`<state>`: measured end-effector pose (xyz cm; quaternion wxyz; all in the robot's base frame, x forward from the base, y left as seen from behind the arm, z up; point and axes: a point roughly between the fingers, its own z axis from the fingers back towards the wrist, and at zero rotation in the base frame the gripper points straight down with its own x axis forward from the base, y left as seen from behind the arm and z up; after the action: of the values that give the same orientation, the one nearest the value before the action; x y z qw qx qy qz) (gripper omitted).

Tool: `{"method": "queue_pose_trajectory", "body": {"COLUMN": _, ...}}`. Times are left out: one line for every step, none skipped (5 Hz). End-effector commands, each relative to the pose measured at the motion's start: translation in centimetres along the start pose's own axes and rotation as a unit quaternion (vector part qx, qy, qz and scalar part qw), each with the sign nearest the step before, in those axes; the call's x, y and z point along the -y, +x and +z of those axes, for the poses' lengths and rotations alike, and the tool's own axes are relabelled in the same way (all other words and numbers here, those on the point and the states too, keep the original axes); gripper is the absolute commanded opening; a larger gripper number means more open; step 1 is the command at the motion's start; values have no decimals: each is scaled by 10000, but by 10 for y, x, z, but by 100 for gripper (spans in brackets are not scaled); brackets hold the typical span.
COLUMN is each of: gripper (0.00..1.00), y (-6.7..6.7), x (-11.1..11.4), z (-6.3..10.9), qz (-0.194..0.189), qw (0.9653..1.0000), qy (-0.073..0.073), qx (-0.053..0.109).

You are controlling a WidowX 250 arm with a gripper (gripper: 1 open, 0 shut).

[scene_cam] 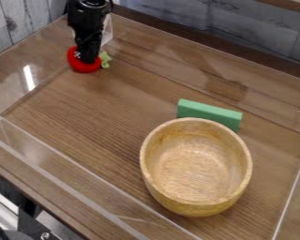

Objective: Move the red fruit to the left

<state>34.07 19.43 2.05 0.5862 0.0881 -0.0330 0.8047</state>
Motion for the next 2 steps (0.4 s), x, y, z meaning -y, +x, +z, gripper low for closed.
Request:
{"method": "queue_pose_trajectory", "body": {"gripper": 0, "y": -2, "x": -9, "z": -22, "qz": 115, "qw": 9992, "qy": 387, "qx": -30}}
{"method": "queue_pose_trajectory", "body": {"gripper": 0, "y": -4, "x": -10, "z": -24, "qz": 132, "qw": 9989, "qy": 452, "qx": 15}}
